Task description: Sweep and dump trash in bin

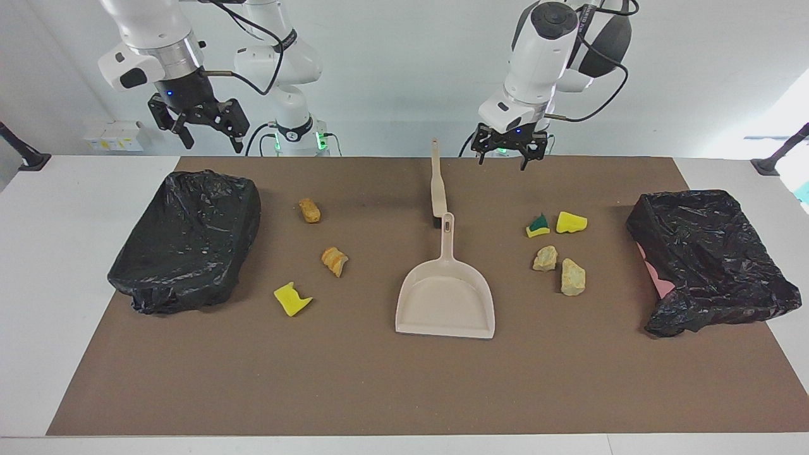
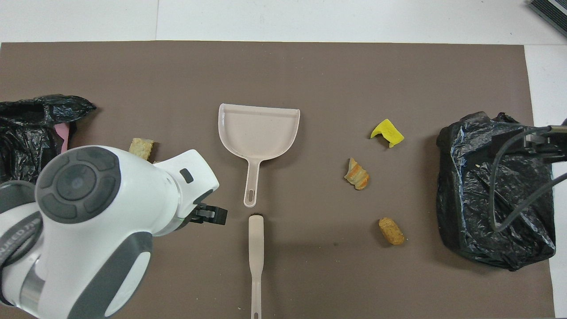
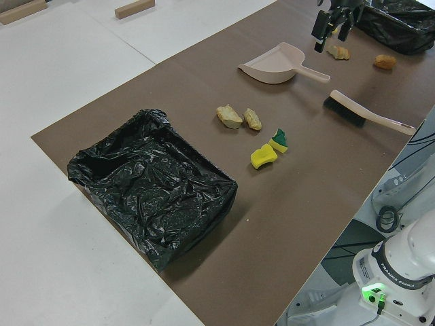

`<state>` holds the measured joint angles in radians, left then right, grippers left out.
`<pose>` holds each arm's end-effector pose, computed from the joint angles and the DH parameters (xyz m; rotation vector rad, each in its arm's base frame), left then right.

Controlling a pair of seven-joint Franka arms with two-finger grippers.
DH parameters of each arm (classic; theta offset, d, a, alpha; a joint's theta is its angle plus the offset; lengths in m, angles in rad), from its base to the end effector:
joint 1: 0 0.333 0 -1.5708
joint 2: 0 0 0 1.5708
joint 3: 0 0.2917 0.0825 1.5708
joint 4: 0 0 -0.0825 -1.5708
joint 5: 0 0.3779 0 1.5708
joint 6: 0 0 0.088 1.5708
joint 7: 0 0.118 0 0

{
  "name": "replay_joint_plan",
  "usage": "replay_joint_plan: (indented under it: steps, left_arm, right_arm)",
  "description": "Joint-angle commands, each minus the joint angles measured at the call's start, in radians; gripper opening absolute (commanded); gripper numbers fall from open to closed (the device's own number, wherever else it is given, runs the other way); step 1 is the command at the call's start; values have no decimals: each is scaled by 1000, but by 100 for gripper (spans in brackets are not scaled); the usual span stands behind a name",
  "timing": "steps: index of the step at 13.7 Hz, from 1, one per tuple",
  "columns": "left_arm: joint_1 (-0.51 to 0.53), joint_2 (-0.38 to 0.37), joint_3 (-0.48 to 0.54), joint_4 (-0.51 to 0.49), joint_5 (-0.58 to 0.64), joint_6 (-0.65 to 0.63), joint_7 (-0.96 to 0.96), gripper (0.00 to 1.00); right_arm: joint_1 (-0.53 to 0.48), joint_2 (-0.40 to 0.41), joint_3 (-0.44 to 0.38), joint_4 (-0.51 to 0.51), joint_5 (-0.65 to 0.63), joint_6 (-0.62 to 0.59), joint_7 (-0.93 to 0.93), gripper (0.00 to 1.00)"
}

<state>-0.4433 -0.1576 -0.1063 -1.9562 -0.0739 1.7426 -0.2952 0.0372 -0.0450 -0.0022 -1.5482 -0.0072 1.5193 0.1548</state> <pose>0.4247 -0.2715 0.5060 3.0898 -0.3693 -0.1161 0.5304 0.0177 0.6194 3.1303 -0.1884 0.0262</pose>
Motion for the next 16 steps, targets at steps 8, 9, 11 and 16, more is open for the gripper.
replay_joint_plan:
  steps: [8,9,11,16]
  left_arm:
    - [-323,-60,20,-379,-20,334,-309,100]
    - [-342,-63,19,-421,-20,380,-338,100]
    - [-371,-59,19,-463,-20,419,-367,100]
    - [-454,-57,19,-572,-20,543,-475,100]
  right_arm:
    - [263,238,11,-30,21,303,249,100]
    - [303,278,11,-27,19,349,273,100]
    - [355,327,11,-24,24,392,320,100]
    - [492,546,16,144,21,423,506,100]
